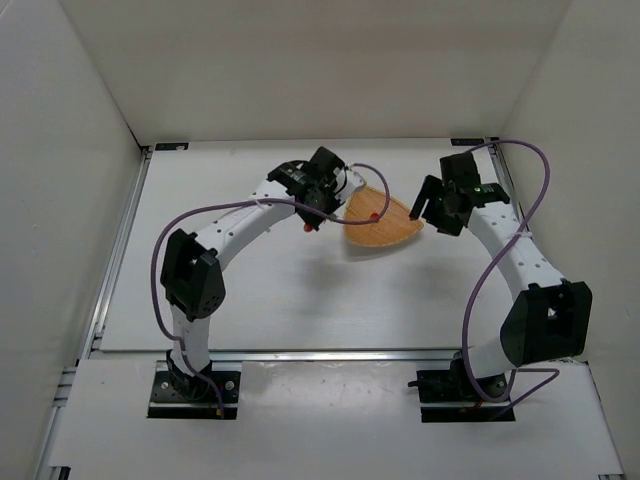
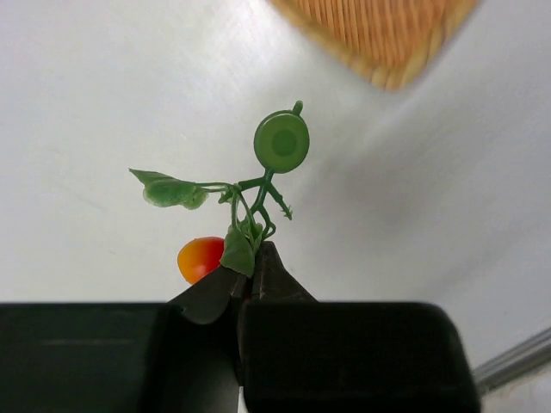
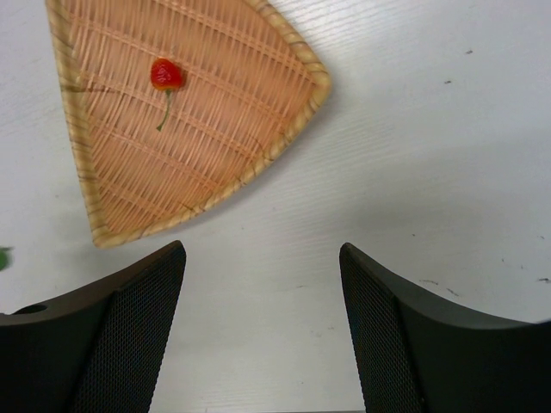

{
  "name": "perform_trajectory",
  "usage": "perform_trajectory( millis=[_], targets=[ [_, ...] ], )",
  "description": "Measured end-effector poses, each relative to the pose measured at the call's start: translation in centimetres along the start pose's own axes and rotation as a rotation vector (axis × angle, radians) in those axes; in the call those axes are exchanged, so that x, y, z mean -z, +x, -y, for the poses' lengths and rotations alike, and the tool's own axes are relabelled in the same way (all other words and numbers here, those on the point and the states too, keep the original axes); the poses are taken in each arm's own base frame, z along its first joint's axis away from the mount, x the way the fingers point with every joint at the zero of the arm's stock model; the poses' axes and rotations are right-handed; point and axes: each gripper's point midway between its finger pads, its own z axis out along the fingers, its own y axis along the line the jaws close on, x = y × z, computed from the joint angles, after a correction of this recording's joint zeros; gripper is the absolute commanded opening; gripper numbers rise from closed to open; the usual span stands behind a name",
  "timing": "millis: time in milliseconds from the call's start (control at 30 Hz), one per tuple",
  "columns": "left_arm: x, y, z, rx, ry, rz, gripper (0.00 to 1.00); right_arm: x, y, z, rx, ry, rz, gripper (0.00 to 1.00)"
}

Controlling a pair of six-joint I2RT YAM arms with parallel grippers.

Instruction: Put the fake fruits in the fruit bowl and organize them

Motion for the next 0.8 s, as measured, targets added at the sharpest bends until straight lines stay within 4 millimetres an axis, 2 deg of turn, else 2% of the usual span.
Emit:
perform_trajectory(
  millis=[133, 267, 333, 400, 467, 533, 567, 600, 633, 667, 733, 800],
  targets=[
    [3.8, -5.3, -1.2, -0.013, -0.056, 0.177, 0.12, -0.2, 0.0, 1.8, -0.060, 0.030, 0.004, 0.77],
    [4.9, -10.5, -1.2, -0.035, -0.051, 0.316, 0.14, 0.0, -0.5, 3.1, -0.110, 0.051, 0.020, 0.77],
    [4.0, -13.0, -0.7, -0.049, -0.037, 0.366, 0.16, 0.3, -1.0, 3.7, -0.132, 0.058, 0.037, 0.77],
    [1.9, -14.8, 0.2, -0.062, -0.017, 0.389, 0.21, 0.7, -1.2, 4.3, -0.147, 0.063, 0.056, 0.77],
    [-0.7, -15.0, 1.3, -0.077, 0.009, 0.369, 0.24, 1.4, -1.4, 4.9, -0.164, 0.071, 0.078, 0.77],
    [-3.4, -14.4, 2.4, -0.088, 0.036, 0.327, 0.30, 1.9, -1.4, 5.7, -0.177, 0.082, 0.097, 0.77],
    [-4.5, -14.0, 2.9, -0.095, 0.047, 0.308, 0.38, 2.1, -1.3, 5.9, -0.182, 0.086, 0.103, 0.78],
    [-5.3, -13.7, 3.4, -0.103, 0.054, 0.291, 0.41, 2.3, -1.2, 6.2, -0.189, 0.090, 0.108, 0.78],
    [-5.9, -13.5, 3.7, -0.106, 0.060, 0.280, 0.59, 2.4, -1.1, 6.5, -0.193, 0.096, 0.111, 0.80],
    [-6.4, -13.3, 4.0, -0.111, 0.063, 0.271, 0.84, 2.6, -1.1, 6.7, -0.197, 0.101, 0.117, 0.80],
    [-6.5, -13.3, 4.3, -0.113, 0.068, 0.268, 0.98, 2.8, -1.0, 6.9, -0.200, 0.108, 0.123, 0.82],
    [-6.0, -13.6, 4.2, -0.113, 0.063, 0.282, 1.00, 2.9, -0.7, 7.2, -0.202, 0.112, 0.127, 0.83]
  ],
)
